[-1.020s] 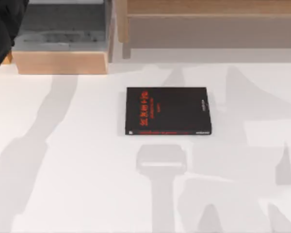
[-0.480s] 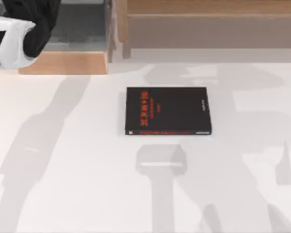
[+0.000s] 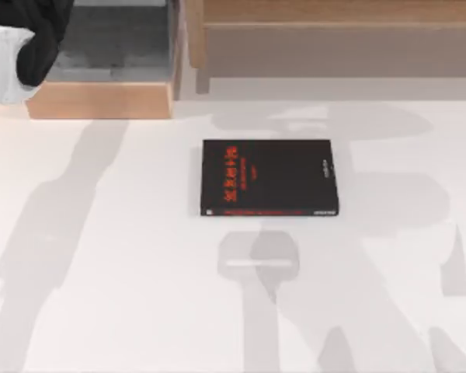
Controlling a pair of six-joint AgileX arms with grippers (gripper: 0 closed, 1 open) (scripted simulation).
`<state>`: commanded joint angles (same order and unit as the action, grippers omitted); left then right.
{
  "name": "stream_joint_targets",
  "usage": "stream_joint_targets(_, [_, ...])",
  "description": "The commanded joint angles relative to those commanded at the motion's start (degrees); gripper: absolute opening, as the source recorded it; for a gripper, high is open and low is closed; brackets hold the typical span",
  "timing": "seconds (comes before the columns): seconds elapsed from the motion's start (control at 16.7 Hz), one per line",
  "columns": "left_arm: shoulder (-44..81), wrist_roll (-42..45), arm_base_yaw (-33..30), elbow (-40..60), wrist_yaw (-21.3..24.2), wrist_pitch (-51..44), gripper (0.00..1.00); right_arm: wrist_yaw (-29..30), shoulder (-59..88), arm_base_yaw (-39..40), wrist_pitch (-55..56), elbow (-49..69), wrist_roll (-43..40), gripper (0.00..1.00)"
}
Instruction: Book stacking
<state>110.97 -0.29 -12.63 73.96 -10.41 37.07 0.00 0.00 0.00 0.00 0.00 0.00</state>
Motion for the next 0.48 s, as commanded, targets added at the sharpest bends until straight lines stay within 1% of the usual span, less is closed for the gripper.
stream_joint_targets(0.24, [2.6, 0.0, 0.5, 3.2, 0.6, -1.0, 1.0, 0.0, 0.0, 0.0, 0.0, 0.0, 0.0, 1.0])
stream_joint_targets(0.48, [4.4, -0.1, -1.6, 6.8, -1.4, -2.2, 1.0, 0.0, 0.0, 0.0, 0.0, 0.0, 0.0, 1.0])
